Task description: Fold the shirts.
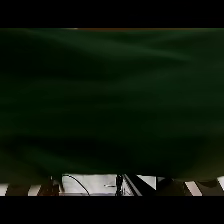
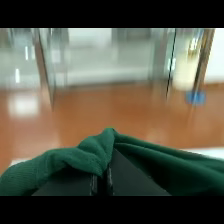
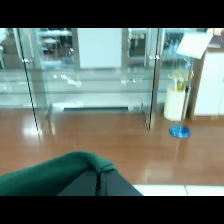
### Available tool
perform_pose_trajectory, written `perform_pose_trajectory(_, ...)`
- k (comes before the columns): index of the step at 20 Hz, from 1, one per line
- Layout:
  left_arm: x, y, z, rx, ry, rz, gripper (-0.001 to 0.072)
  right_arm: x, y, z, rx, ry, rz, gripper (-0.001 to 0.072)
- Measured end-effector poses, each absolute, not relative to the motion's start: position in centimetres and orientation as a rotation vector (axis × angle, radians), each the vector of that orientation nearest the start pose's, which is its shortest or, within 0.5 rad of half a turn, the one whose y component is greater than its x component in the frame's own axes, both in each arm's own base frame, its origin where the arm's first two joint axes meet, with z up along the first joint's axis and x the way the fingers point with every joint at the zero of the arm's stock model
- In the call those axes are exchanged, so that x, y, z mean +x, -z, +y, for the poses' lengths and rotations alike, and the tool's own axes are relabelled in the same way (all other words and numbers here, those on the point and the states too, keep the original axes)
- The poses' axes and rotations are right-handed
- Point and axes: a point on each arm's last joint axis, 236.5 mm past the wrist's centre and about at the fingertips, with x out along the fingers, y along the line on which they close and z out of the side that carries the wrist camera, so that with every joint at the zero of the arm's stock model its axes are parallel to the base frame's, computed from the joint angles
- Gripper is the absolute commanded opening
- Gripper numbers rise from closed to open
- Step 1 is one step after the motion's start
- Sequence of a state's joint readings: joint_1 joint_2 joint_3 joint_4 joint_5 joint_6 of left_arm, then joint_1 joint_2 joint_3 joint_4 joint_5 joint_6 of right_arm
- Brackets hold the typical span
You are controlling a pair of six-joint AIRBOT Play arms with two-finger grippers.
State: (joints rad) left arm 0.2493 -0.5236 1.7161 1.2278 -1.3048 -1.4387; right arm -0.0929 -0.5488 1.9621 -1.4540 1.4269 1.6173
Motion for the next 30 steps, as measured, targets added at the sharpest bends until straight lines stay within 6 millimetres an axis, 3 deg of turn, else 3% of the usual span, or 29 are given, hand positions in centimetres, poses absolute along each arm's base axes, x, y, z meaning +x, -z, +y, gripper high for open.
perform_pose_trajectory(2, 20.2, -41.6, -3.1, -0.038, 0.098, 0.220, 0.0023, 14.2, -47.5, 1.2, 0.079, -0.011, 0.102, 0.0026)
perform_pose_trajectory(4, 23.1, -35.4, -3.7, -0.115, 0.154, 0.380, 0.0023, 17.4, -43.8, 1.3, 0.107, -0.022, 0.210, 0.0026)
perform_pose_trajectory(7, 27.5, -26.4, -5.0, -0.269, 0.244, 0.555, 0.0023, 23.8, -37.0, 1.4, 0.158, -0.039, 0.366, 0.0026)
perform_pose_trajectory(9, 30.4, -21.0, -4.9, -0.362, 0.251, 0.627, 0.0023, 28.3, -32.1, 1.4, 0.193, -0.043, 0.477, 0.0026)
perform_pose_trajectory(12, 34.8, -15.2, -4.7, -0.445, 0.238, 0.677, 0.0023, 35.3, -25.5, 1.0, 0.243, -0.035, 0.605, 0.0026)
perform_pose_trajectory(15, 39.5, -11.3, -4.8, -0.480, 0.200, 0.681, 0.0024, 42.3, -19.5, 1.3, 0.327, -0.046, 0.689, 0.0027)
perform_pose_trajectory(18, 43.8, -8.7, -5.6, -0.483, 0.179, 0.679, 0.0025, 48.5, -14.8, 1.9, 0.429, -0.063, 0.748, 0.0027)
perform_pose_trajectory(19, 45.1, -8.1, -5.9, -0.482, 0.177, 0.680, 0.0065, 50.4, -13.4, 2.2, 0.472, -0.072, 0.768, 0.0028)
perform_pose_trajectory(20, 46.1, -7.6, -6.4, -0.476, 0.181, 0.685, 0.0361, 52.1, -12.1, 2.5, 0.518, -0.083, 0.789, 0.0146)
perform_pose_trajectory(21, 47.3, -7.3, -6.6, -0.476, 0.177, 0.678, 0.0704, 53.5, -10.9, 2.8, 0.569, -0.094, 0.807, 0.0475)
perform_pose_trajectory(22, 48.1, -7.0, -6.9, -0.476, 0.181, 0.682, 0.0708, 54.6, -10.0, 3.0, 0.624, -0.109, 0.826, 0.0628)
perform_pose_trajectory(24, 49.2, -7.0, -6.9, -0.466, 0.182, 0.680, 0.0708, 55.8, -8.5, 3.0, 0.697, -0.142, 0.872, 0.0629)
perform_pose_trajectory(26, 49.3, -7.2, -6.0, -0.420, 0.187, 0.711, 0.0705, 55.4, -7.8, 1.6, 0.714, -0.160, 0.919, 0.0628)
perform_pose_trajectory(28, 48.1, -6.3, -3.5, -0.397, 0.162, 0.799, 0.0704, 53.1, -6.7, -1.2, 0.659, -0.150, 1.010, 0.0628)
perform_pose_trajectory(30, 44.6, -3.3, -0.1, -0.455, 0.086, 0.992, 0.0703, 49.2, -5.1, -4.6, 0.582, -0.106, 1.129, 0.0628)
